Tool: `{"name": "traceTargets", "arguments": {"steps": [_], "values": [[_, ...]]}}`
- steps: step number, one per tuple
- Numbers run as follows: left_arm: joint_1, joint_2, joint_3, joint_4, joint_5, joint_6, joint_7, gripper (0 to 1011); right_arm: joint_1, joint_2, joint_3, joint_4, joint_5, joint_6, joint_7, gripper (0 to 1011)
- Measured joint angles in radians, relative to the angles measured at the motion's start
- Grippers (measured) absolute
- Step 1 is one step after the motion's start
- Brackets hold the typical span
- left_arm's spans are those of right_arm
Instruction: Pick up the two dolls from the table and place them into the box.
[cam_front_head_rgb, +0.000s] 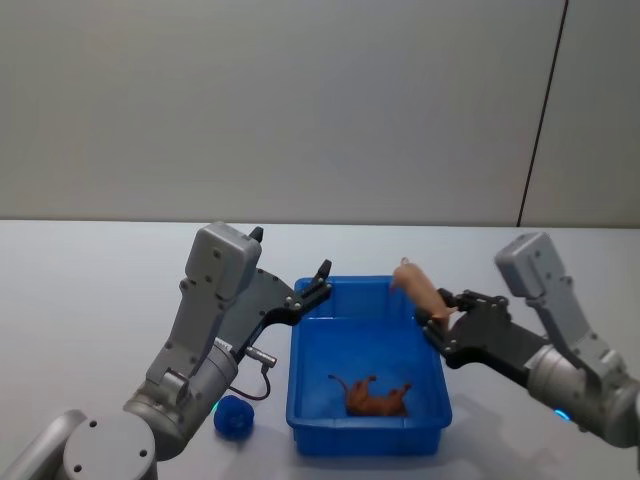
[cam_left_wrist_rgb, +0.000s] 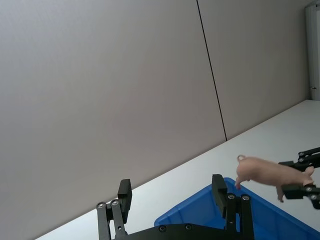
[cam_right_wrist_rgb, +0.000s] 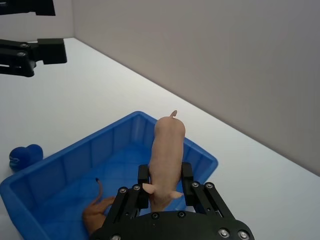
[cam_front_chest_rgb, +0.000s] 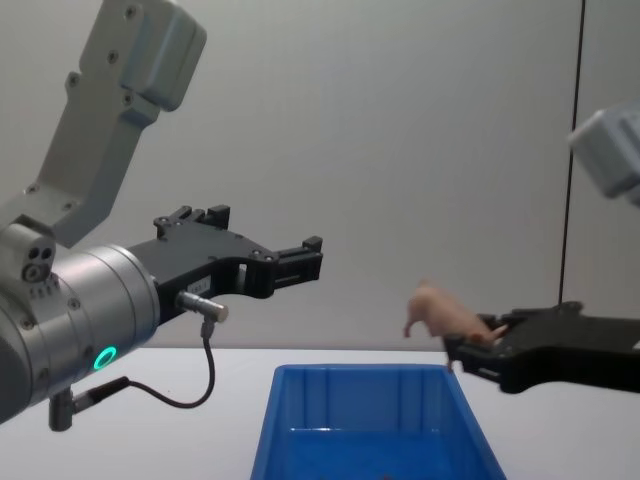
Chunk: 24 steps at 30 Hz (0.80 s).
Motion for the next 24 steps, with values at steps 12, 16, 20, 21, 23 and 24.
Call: {"name": "traceTargets", "arguments": {"steps": [12, 16, 20, 21, 23, 24], "values": [[0.000, 0.000, 0.000, 0.000, 0.000, 0.000, 0.000, 1003, 0.048, -0.049, -0.034, 0.083, -0.028, 0.024, 0.030, 561], [0.000, 0.000, 0.000, 0.000, 0.000, 0.000, 0.000, 1003, 0.054, -0.054, -0.037, 0.096, -0.031, 0.019, 0.029, 684], [0.000, 0.000, 0.000, 0.000, 0.000, 0.000, 0.000, 1003, 0.053, -0.050, -0.035, 0.099, -0.027, -0.003, 0.023, 828], [0.000, 0.000, 0.000, 0.000, 0.000, 0.000, 0.000, 1003, 0.052, -0.048, -0.033, 0.099, -0.026, -0.006, 0.022, 828], [0.000, 0.000, 0.000, 0.000, 0.000, 0.000, 0.000, 1003, 0.049, -0.043, -0.029, 0.097, -0.019, -0.016, 0.019, 888], [0.000, 0.000, 0.000, 0.000, 0.000, 0.000, 0.000, 1003, 0.046, -0.037, -0.024, 0.094, -0.014, -0.025, 0.018, 920]]}}
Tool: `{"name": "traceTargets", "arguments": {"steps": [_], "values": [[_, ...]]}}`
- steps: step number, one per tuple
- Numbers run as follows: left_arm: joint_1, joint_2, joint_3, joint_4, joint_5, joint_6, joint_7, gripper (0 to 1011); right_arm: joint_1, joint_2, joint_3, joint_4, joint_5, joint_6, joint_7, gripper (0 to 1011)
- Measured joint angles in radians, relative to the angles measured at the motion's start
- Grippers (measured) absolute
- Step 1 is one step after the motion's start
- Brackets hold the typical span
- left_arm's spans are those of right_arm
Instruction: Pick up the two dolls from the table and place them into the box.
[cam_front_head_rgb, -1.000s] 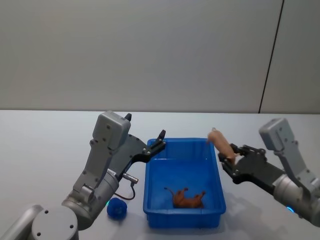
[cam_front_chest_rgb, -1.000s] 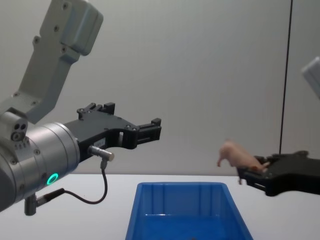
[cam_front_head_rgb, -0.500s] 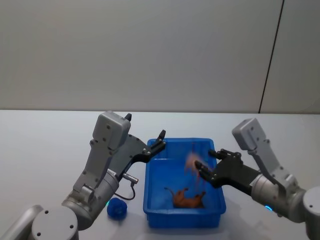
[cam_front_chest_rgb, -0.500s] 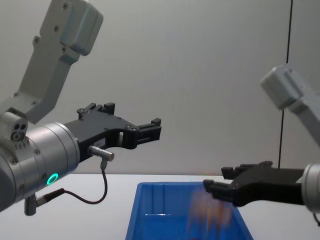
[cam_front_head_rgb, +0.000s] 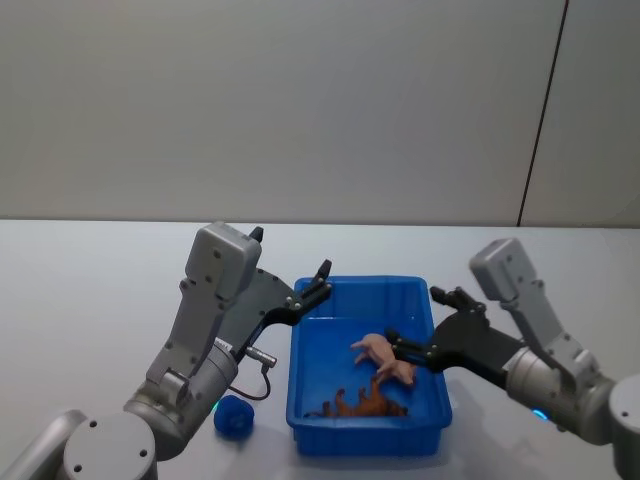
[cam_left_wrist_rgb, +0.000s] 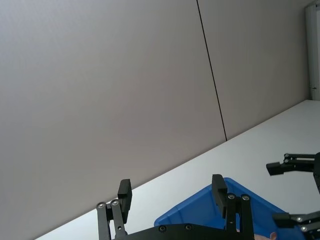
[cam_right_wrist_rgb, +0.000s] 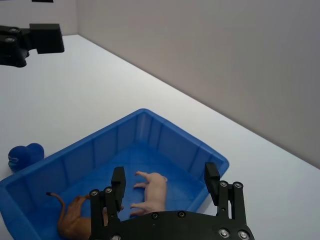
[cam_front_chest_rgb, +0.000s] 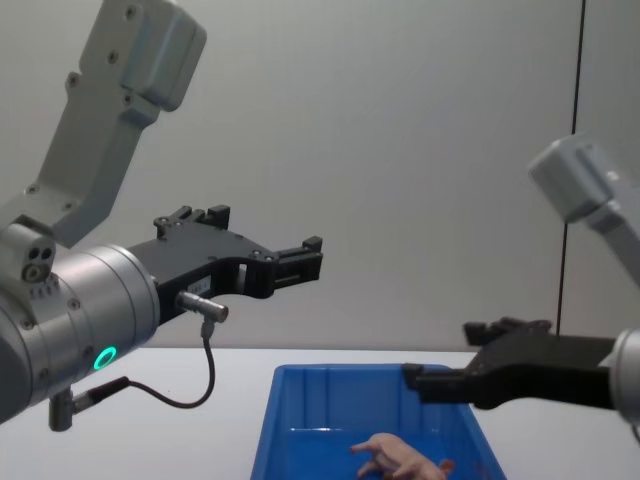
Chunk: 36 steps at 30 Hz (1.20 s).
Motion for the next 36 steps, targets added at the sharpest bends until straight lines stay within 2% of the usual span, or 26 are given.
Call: {"name": "traceTargets", "arguments": {"steps": [3, 14, 20, 30, 36], "values": [[0.000, 0.000, 0.000, 0.000, 0.000, 0.000, 0.000, 1003, -0.007, 0.013, 0.011, -0.006, 0.014, -0.020, -0.004, 1001], [0.000, 0.000, 0.000, 0.000, 0.000, 0.000, 0.000, 1003, -0.030, 0.067, 0.058, -0.013, 0.054, -0.080, -0.006, 1001], [0.001, 0.000, 0.000, 0.000, 0.001, 0.002, 0.000, 1003, -0.037, 0.081, 0.071, -0.014, 0.063, -0.097, -0.008, 1001], [0.025, 0.027, -0.009, -0.032, 0.003, 0.059, 0.007, 1003, -0.045, 0.097, 0.083, -0.015, 0.072, -0.112, -0.009, 1001], [0.058, 0.058, -0.020, -0.058, -0.021, 0.101, 0.016, 1003, -0.047, 0.102, 0.087, -0.016, 0.075, -0.118, -0.010, 1001]]}}
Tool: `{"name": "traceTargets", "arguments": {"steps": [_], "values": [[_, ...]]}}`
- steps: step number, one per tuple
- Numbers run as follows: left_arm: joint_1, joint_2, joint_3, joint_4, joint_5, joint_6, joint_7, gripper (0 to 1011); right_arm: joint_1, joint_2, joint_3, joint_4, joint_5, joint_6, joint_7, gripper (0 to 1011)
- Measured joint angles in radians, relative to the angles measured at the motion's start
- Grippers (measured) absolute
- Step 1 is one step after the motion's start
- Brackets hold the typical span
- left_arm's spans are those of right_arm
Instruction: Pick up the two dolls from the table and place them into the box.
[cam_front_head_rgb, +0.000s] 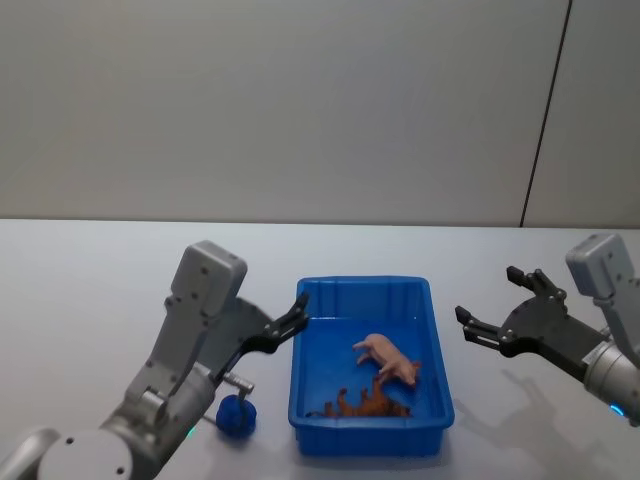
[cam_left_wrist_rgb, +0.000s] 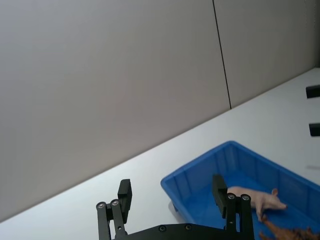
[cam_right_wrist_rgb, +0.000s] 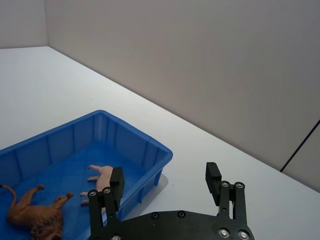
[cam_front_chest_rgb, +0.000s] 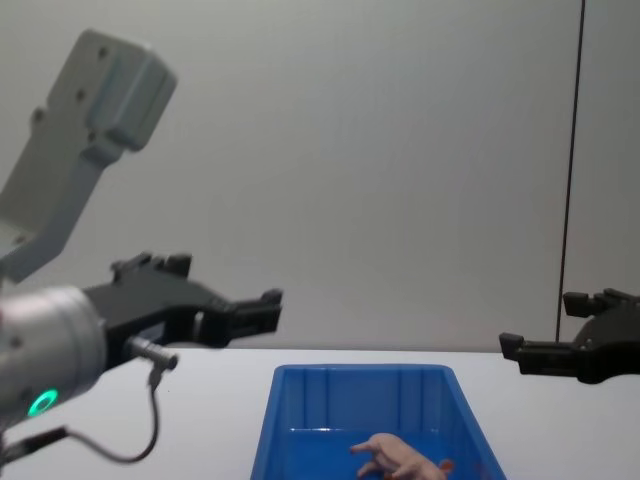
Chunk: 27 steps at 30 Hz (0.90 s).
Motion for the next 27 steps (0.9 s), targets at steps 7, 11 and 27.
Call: {"name": "traceTargets", "arguments": {"steps": [7, 11, 27], "values": [[0.048, 0.041, -0.013, -0.012, -0.048, 0.020, 0.011, 1003, -0.001, 0.003, 0.003, 0.000, 0.002, -0.004, 0.000, 1001], [0.077, 0.065, -0.019, -0.007, -0.077, 0.021, 0.012, 1003, -0.002, 0.004, 0.004, 0.000, 0.003, -0.005, 0.000, 1001], [0.109, 0.101, -0.035, 0.099, -0.114, -0.005, -0.090, 1003, -0.003, 0.006, 0.006, 0.000, 0.005, -0.007, 0.000, 1001]]}}
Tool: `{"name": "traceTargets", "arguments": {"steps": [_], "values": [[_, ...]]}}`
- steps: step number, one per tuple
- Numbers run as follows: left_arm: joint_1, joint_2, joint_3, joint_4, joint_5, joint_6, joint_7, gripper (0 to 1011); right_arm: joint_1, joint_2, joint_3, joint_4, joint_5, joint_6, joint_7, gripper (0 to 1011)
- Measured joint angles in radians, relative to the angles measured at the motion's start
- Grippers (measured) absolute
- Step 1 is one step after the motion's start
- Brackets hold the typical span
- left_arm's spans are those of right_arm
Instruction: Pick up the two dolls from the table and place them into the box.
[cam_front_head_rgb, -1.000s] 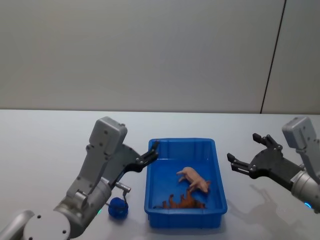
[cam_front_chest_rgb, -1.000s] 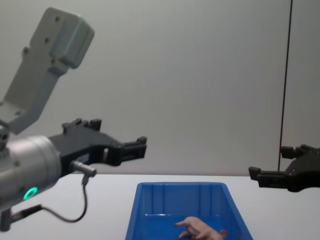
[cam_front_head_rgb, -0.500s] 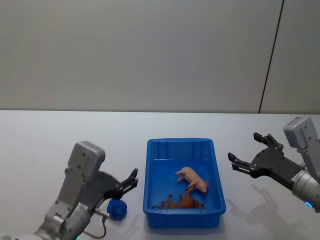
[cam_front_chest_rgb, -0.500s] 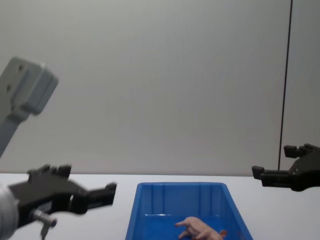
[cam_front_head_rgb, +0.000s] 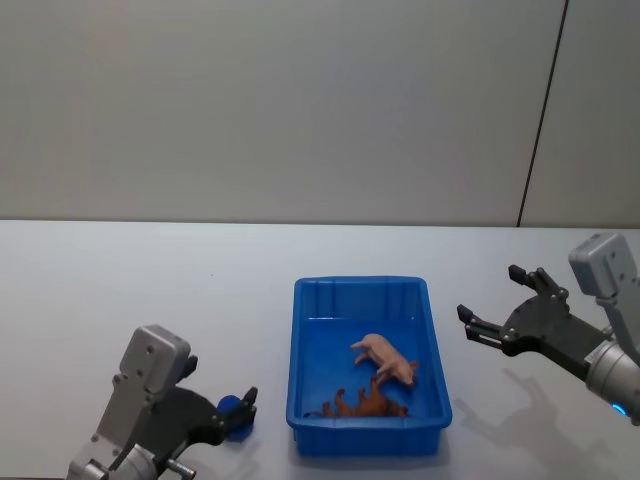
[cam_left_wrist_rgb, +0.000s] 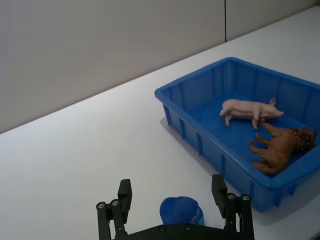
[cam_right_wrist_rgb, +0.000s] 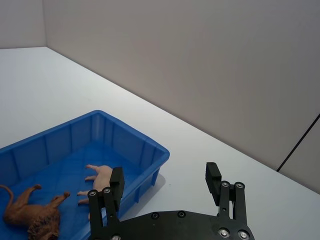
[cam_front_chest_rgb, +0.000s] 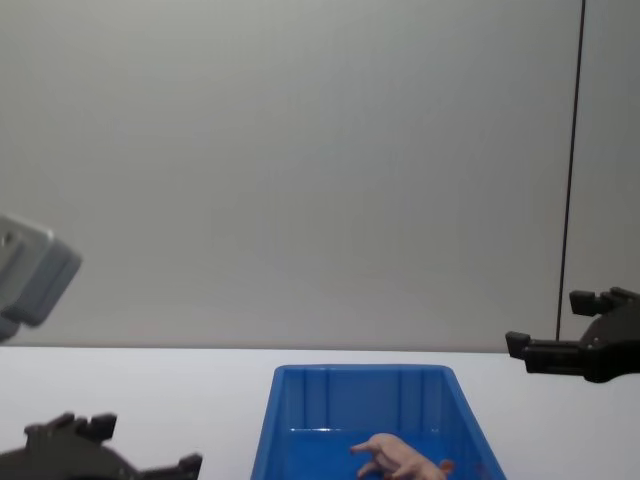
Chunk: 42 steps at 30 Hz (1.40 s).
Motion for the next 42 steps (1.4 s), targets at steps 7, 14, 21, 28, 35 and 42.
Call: {"name": "traceTargets", "arguments": {"steps": [7, 14, 21, 28, 35, 42], "values": [[-0.020, -0.006, -0.003, 0.066, 0.018, -0.008, -0.070, 1003, 0.000, 0.001, 0.000, 0.000, 0.000, 0.000, 0.000, 1001], [-0.044, -0.016, -0.004, 0.127, 0.039, -0.014, -0.129, 1003, 0.000, 0.001, 0.000, 0.000, 0.000, -0.001, 0.000, 1001], [-0.072, -0.030, -0.004, 0.185, 0.070, -0.013, -0.179, 1003, 0.000, 0.001, 0.000, 0.000, 0.000, -0.001, 0.000, 1001], [-0.101, -0.042, -0.004, 0.233, 0.108, -0.009, -0.222, 922, 0.000, 0.001, 0.000, 0.000, 0.000, -0.001, 0.000, 1001], [-0.127, -0.053, -0.004, 0.272, 0.139, -0.007, -0.255, 748, 0.000, 0.001, 0.000, 0.000, 0.000, -0.001, 0.000, 1001], [-0.147, -0.058, -0.006, 0.296, 0.165, -0.004, -0.285, 603, 0.000, 0.001, 0.000, 0.000, 0.000, -0.001, 0.000, 1001]]}}
